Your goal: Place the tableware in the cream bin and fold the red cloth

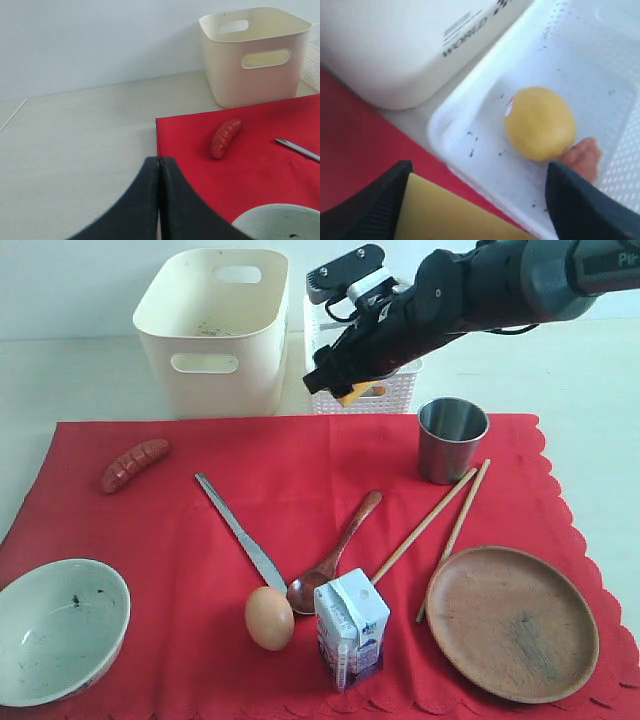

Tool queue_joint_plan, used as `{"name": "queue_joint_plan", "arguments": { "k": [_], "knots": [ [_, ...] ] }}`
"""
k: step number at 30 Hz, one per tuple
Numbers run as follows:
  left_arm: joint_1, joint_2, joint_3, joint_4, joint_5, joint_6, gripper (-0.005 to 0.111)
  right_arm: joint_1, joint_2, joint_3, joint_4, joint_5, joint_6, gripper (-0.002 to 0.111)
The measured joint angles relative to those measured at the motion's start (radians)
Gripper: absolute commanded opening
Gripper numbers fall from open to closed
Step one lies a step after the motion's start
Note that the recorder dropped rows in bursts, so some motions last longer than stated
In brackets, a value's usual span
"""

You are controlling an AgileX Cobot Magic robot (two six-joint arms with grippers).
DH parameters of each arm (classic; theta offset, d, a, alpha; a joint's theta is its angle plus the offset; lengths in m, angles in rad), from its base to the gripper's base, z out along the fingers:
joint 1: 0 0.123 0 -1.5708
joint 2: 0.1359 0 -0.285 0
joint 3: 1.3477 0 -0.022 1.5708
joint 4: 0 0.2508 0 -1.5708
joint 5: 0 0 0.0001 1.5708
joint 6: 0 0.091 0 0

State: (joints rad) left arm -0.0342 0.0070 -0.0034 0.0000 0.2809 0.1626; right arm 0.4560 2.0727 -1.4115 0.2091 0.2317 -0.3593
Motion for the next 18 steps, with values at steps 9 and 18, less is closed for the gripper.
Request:
{"name": "queue_joint_plan", "arguments": {
  "k": [9,18],
  "knots": [
    [0.0,0.0,0.0,0.0,0.0,0.0,0.0,-0.034,0.006,0.0,0.011,-0.215,0.048,0.0],
    [0.0,0.0,0.0,0.0,0.0,0.0,0.0,-0.034,0.091,0.0,0.019,-0.372,0.05,0.0]
  ]
}}
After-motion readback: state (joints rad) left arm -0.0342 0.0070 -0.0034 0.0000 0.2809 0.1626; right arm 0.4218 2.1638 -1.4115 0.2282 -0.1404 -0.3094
